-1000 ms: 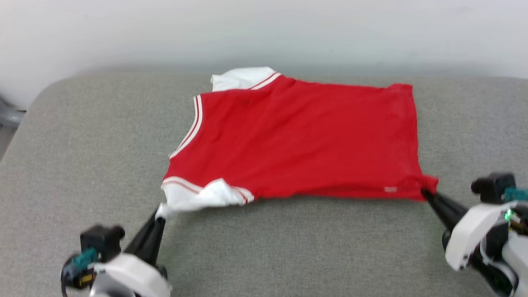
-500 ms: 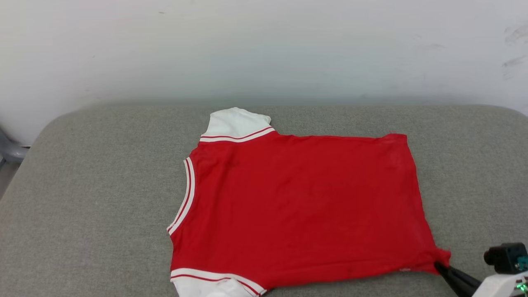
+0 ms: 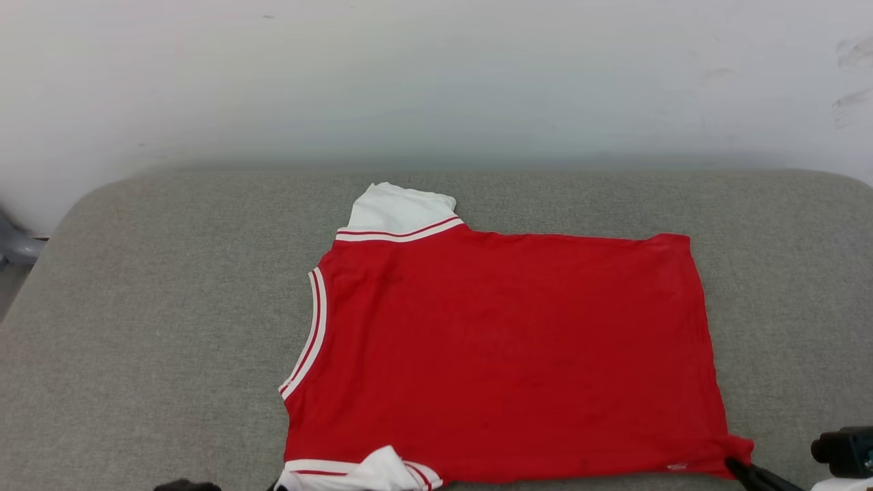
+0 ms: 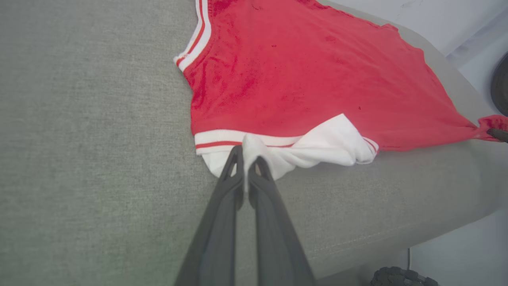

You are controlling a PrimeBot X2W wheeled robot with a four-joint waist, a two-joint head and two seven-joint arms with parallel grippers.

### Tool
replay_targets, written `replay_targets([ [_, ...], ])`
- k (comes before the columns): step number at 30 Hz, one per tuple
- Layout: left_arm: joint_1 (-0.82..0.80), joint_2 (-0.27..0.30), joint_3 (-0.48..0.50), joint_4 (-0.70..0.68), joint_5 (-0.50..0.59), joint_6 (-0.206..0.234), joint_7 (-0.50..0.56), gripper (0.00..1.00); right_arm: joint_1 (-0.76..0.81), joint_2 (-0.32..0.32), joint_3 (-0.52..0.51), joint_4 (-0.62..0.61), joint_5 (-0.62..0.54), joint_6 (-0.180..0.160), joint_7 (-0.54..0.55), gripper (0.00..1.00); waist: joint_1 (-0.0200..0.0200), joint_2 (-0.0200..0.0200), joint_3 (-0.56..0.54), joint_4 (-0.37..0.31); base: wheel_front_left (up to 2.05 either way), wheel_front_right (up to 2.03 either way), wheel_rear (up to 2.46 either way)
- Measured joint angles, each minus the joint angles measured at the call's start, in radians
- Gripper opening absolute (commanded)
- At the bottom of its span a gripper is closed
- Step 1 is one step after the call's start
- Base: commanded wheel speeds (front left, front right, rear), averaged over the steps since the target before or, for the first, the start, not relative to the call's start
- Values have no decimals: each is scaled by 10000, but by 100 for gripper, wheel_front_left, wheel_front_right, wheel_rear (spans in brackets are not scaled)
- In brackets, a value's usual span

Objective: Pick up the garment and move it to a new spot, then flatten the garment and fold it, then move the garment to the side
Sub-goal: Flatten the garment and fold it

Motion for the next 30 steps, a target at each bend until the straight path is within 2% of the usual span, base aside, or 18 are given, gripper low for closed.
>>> replay_targets([
  [7,-1708,313,-6,278,700,-318,370,0,-499,75,-702,-495,-56,0,176,0,2,0,421,-112,0,0,0],
  [14,-3661,460,35,949,1143,-853,754,0,-1222,165,-1062,-800,-46,0,539,0,3,0,1077,-273,0,0,0],
  [20,-5250,347,29,1942,1350,-1442,966,0,-2001,276,-1154,-867,35,0,974,0,3,0,1724,-431,0,0,0],
  [30,-7106,-153,-295,4036,1680,-1992,1149,0,-3638,556,-596,-155,-251,-2,1584,0,3,-1,2945,-592,0,0,0],
])
